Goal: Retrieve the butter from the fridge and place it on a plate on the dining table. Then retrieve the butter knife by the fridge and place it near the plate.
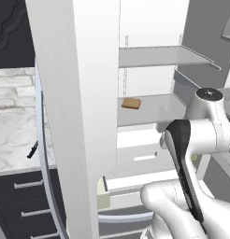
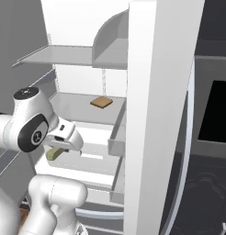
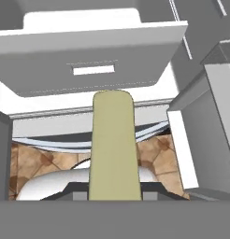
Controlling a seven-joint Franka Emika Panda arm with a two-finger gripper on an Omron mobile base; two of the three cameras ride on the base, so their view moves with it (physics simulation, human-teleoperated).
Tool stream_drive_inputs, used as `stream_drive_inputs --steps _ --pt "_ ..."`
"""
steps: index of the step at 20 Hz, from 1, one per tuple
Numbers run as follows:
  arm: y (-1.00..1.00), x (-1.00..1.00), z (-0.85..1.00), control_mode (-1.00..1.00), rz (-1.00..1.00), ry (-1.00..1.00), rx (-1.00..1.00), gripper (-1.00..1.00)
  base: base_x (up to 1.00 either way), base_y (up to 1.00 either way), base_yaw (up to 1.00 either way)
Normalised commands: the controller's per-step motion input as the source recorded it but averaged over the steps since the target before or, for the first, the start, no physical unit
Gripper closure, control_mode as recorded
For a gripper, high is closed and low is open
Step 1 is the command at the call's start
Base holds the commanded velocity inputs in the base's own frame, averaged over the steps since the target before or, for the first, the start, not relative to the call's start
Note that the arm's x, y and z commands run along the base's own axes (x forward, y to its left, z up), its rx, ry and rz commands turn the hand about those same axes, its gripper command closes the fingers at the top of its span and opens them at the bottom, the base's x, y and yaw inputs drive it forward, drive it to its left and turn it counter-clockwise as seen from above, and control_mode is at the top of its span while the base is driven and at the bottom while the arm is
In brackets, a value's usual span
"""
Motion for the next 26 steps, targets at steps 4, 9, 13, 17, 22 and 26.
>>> stream_drive_inputs --steps 4,9,13,17,22,26 --pt "0.05 0.11 -0.09 -1.0 0.07 0.08 0.0 1.0 0.0 0.0 0.0" --pt "0.0 0.0 -0.01 -1.0 0.0 0.0 0.0 1.0 0.0 0.0 0.0" --pt "0.01 -0.25 -0.12 -1.0 0.0 0.0 0.0 1.0 0.0 0.0 0.0" --pt "0.06 -0.33 -0.09 1.0 0.0 0.0 0.0 1.0 -0.17 0.0 0.0" --pt "0.0 0.0 0.0 1.0 0.0 0.0 0.0 1.0 -0.92 0.0 0.0" --pt "0.0 0.0 0.0 1.0 0.0 0.0 0.0 1.0 -1.0 0.0 0.0"
